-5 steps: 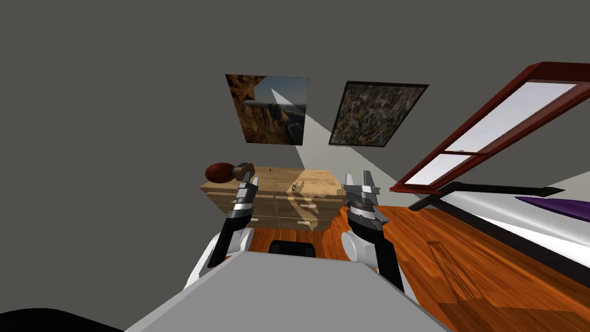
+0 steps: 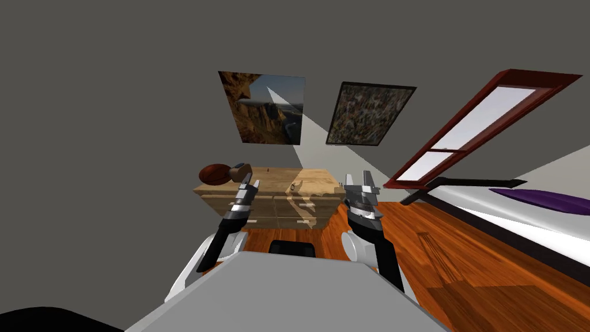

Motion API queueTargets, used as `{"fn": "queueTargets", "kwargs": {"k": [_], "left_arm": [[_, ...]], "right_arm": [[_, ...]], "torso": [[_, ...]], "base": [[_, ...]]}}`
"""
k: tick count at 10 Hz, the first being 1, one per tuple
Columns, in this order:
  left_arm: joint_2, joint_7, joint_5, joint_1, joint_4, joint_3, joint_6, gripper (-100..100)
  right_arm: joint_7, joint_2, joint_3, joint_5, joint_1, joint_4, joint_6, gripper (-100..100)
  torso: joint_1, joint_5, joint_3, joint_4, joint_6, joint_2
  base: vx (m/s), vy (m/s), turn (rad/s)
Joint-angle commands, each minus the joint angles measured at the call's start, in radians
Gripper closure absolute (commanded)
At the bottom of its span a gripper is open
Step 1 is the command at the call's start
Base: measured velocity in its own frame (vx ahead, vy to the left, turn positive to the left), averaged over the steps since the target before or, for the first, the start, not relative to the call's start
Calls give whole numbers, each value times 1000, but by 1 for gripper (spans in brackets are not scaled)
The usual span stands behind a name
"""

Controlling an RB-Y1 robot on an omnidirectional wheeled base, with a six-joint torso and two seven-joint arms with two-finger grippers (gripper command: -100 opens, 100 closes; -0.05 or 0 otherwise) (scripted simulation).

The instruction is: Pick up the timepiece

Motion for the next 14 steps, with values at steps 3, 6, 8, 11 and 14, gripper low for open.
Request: {"fn": "queueTargets", "kwargs": {"k": [3,6,8,11,14], "left_arm": [[50,100,-2,24,-24,12,77,-100],[63,149,-3,35,-35,16,111,-100],[74,197,-5,47,-46,22,148,-100],[91,284,-8,70,-67,35,230,-100],[97,360,-10,81,-77,42,275,-100]], "right_arm": [[0,0,0,0,0,0,0,0],[0,0,0,0,0,0,0,0],[0,0,0,0,0,0,0,0],[0,0,0,0,0,0,0,0],[0,0,0,0,0,0,0,0]], "torso": [[0,0,0,0,0,0],[-1,0,0,0,0,-1],[-1,0,0,0,0,0],[-1,0,0,0,0,0],[-1,0,0,0,0,0]], "base": [[-23,25,-88],[-14,20,-84],[-19,17,-91],[-23,21,-122],[-19,18,-115]]}}
